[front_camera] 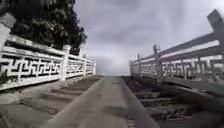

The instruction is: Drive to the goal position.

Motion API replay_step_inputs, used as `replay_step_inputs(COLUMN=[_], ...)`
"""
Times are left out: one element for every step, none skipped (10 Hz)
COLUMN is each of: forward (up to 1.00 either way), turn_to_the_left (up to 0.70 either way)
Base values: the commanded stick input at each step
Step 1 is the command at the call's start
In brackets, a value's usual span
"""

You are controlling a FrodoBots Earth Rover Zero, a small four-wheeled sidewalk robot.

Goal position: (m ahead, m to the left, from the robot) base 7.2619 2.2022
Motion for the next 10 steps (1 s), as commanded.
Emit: replay_step_inputs(forward=[0.70, 0.70, 0.70, 0.70, 0.70, 0.70, 0.70, 0.70, 0.70, 0.70], turn_to_the_left=[0.00, 0.00, 0.00, 0.00, 0.00, 0.00, 0.00, 0.00, 0.00, 0.00])
